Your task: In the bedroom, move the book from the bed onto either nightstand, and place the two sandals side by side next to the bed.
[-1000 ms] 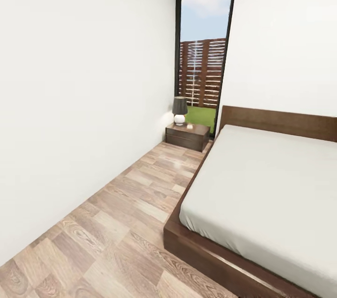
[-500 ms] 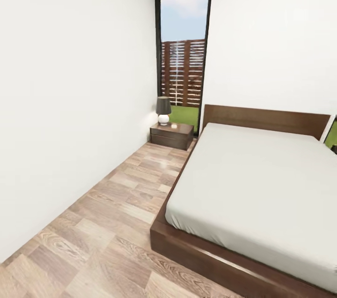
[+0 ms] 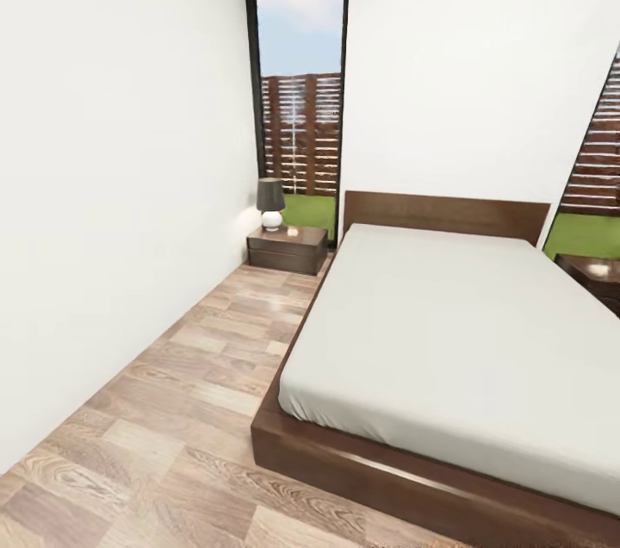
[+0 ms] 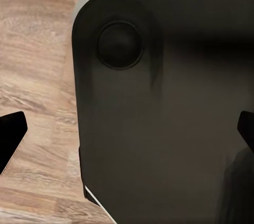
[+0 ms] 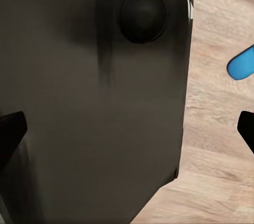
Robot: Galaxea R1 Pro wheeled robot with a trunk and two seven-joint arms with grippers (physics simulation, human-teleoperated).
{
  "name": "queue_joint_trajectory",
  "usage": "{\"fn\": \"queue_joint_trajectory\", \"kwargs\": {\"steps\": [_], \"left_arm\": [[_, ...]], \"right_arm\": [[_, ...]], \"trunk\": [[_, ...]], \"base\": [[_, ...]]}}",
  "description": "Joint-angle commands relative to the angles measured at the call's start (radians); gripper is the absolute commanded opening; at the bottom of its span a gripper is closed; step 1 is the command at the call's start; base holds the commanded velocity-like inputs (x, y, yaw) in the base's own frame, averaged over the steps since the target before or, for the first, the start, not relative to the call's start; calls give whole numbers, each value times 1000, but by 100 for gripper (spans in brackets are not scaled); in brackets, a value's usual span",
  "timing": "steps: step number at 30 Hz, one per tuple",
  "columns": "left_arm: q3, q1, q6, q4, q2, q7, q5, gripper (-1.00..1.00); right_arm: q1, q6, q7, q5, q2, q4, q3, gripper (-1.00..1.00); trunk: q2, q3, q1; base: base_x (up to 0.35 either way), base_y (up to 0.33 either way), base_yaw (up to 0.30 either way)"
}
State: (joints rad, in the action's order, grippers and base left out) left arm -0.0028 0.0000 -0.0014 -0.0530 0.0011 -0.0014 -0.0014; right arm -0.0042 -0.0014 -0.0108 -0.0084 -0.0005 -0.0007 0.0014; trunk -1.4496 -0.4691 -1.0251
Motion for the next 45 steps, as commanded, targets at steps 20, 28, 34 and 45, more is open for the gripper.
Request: {"fn": "queue_joint_trajectory", "kwargs": {"steps": [20, 28, 34, 45], "left_arm": [[0, 0, 0, -1, 0, 0, 0, 100], [0, 0, 0, -1, -1, 0, 0, 100], [0, 0, 0, -1, -1, 0, 0, 100], [0, 0, 0, -1, -1, 0, 0, 100]], "right_arm": [[0, 0, -1, -1, 0, 0, 0, 100], [0, 0, -1, -2, 0, 0, 0, 100], [0, 0, -1, -2, 0, 0, 0, 100], [0, 0, -1, -1, 0, 0, 0, 100]], "trunk": [[0, -1, 0], [0, -1, 0], [0, -2, 0], [0, -7, 0]], "base": [[0, 0, -242], [0, 0, -245], [0, 0, -259], [0, 0, -279]]}}
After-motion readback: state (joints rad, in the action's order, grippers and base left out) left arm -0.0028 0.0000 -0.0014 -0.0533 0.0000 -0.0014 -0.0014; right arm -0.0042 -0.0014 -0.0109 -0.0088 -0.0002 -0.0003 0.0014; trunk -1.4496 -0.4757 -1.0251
